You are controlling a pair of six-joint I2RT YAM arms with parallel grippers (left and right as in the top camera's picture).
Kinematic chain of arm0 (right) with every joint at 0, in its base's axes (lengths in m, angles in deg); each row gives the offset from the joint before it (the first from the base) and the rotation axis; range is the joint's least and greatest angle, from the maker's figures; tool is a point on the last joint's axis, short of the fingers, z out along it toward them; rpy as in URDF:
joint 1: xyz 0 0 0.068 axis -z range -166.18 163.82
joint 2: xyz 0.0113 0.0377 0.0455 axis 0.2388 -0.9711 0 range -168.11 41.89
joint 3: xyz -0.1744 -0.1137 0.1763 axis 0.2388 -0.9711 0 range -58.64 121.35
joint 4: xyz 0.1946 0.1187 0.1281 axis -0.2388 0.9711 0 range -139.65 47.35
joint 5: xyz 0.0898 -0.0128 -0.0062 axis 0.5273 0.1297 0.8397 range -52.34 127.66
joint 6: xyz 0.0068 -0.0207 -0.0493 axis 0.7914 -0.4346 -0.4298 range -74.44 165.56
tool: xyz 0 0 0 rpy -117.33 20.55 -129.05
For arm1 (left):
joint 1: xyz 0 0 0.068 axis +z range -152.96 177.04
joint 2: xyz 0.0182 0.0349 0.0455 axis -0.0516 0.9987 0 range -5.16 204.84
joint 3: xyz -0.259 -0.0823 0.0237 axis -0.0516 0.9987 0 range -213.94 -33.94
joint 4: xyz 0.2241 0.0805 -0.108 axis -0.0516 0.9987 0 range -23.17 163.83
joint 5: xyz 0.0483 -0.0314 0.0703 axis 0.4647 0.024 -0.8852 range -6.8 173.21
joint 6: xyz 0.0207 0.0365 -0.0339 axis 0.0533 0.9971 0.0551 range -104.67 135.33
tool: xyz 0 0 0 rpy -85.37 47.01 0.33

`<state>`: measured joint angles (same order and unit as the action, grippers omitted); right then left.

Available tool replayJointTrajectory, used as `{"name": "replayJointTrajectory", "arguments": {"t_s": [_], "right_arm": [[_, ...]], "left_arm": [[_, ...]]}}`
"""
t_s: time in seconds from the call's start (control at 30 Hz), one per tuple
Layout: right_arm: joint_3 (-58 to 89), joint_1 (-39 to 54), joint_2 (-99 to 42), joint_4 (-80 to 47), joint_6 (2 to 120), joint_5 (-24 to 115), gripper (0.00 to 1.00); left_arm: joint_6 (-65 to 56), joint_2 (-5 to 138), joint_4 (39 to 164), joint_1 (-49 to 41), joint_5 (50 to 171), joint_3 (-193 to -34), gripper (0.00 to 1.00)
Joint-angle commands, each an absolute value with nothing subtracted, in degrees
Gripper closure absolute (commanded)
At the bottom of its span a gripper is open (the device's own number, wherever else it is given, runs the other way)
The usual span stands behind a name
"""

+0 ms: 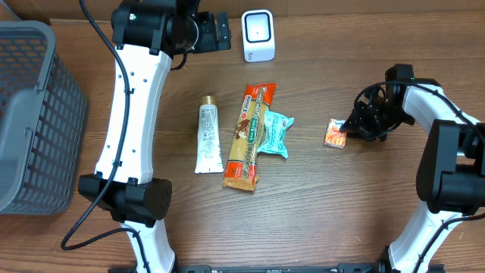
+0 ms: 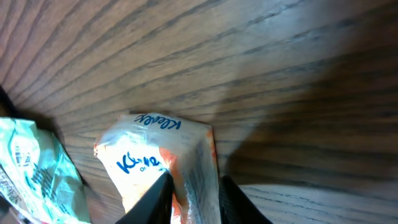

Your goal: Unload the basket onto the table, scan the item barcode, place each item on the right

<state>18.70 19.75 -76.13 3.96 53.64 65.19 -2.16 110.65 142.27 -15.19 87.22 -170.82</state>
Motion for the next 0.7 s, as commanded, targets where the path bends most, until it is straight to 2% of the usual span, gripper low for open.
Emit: {"name": "replayJointTrajectory", "arguments": {"t_s": [0.0, 0.33, 0.67], "right_arm": [[18.1, 19.5, -75.8, 4.7, 51.0, 65.5, 0.78], [25.5, 19.4, -70.4, 13.5, 46.1, 66.0, 0.72], [17.6, 18.5, -70.2, 10.9, 47.5, 63.0, 0.70]], "left_arm": [[-0.9, 111.2, 142.2, -14.8, 86.6, -170.9, 0.00], [-0.9, 111.2, 142.2, -14.8, 86.6, -170.9, 0.00], [-0.9, 111.2, 142.2, -14.8, 86.6, -170.9, 0.00]]}}
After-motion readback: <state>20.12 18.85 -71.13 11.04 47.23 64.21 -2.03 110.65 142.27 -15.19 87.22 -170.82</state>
